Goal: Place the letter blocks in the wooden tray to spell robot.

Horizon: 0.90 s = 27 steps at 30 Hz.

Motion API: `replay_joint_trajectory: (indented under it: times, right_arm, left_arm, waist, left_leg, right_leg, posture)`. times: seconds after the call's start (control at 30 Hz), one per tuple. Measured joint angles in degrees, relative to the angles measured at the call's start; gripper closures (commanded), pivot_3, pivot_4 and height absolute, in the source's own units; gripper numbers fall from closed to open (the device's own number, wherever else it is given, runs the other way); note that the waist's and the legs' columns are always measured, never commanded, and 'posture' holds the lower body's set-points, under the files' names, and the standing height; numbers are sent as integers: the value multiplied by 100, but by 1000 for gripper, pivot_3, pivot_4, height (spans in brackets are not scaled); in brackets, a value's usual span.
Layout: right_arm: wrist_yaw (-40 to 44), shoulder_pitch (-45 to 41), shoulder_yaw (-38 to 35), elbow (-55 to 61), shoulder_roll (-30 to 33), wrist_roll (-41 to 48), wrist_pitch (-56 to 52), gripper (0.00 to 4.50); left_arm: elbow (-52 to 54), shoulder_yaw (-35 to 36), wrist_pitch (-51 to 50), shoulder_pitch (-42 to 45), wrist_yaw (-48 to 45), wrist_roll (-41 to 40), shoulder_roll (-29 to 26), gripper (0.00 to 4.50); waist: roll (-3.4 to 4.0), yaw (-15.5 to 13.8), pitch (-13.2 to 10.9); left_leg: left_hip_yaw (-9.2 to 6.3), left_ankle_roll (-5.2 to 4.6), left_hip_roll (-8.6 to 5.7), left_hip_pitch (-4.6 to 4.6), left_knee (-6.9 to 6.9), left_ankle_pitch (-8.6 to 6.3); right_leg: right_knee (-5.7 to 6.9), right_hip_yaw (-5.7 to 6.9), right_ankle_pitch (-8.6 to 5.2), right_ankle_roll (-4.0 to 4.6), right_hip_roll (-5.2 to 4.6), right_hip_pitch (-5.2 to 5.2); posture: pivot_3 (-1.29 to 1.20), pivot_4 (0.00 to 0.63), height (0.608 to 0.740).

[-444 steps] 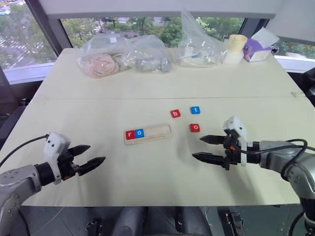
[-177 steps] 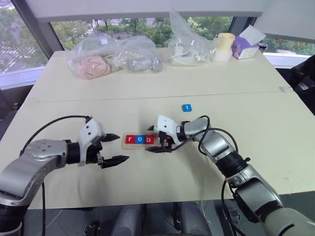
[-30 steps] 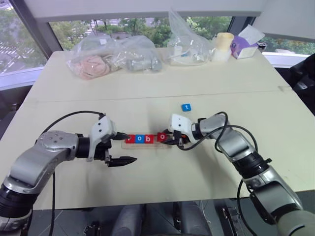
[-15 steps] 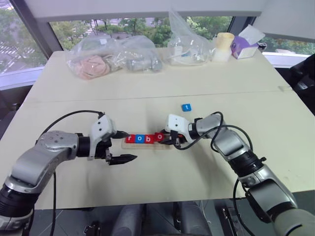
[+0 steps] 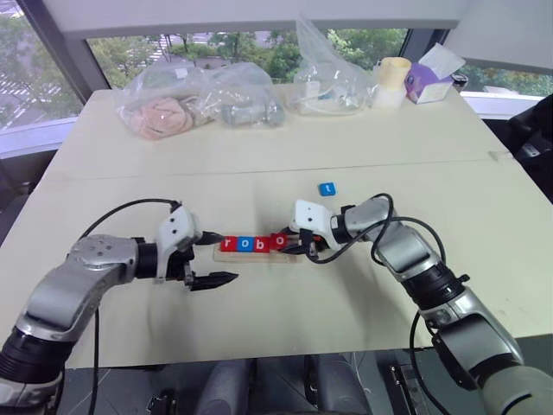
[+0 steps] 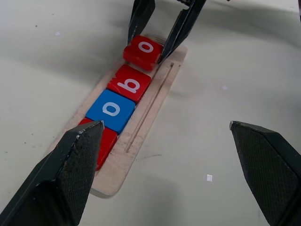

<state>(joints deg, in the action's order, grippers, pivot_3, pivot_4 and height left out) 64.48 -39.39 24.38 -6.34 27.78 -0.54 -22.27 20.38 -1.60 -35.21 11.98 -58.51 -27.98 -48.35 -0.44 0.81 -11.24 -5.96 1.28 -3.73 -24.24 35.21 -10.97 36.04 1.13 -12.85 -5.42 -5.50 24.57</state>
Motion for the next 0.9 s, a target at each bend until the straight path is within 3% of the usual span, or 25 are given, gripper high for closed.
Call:
replay_joint_trajectory:
  times: [0.13,0.17,0.43,0.6,0.77,0.9]
  right_arm:
    - [-21,0,0,0,-8,-13,-44,217]
    - [-53,0,-2,0,-22,-24,-45,96]
    - [-453,-255,-419,0,-159,72,-76,96]
    - [-887,-224,-994,-28,128,84,-167,96]
    - [-2368,-179,-1794,-543,-176,16,-1082,96]
    - [-3476,-40,-2416,-388,-859,107,-2142,96]
  left_arm:
    - [-5,1,66,-21,-3,38,14,0]
    - [-14,1,74,-29,-3,48,14,0]
    - [-52,5,77,-31,5,115,50,0]
    - [-53,67,59,-34,81,95,148,0]
    - [-348,147,428,495,705,286,783,0]
    - [-395,246,486,776,918,363,818,0]
  waist:
    - [0,2,0]
    - [0,1,0]
    - [0,1,0]
    - [-1,-18,0]
    - [-5,-20,3]
    - [-4,36,4]
  left_leg:
    - [0,0,0,0,0,0]
    - [0,0,0,1,0,0]
    - [-1,0,0,2,0,0]
    - [-1,0,-5,1,1,0]
    - [-6,5,-5,5,1,3]
    - [10,5,-4,13,-15,3]
  right_leg:
    - [0,0,0,0,0,0]
    - [1,0,0,0,0,0]
    - [2,0,2,-3,0,0]
    - [0,-1,2,-3,-3,-4]
    - [7,-1,8,-12,0,-4]
    - [11,-21,11,-17,1,4]
  posture:
    - [0,150,740]
    - [0,150,740]
    - [0,150,740]
    - [0,150,740]
    - [0,150,740]
    - [0,150,740]
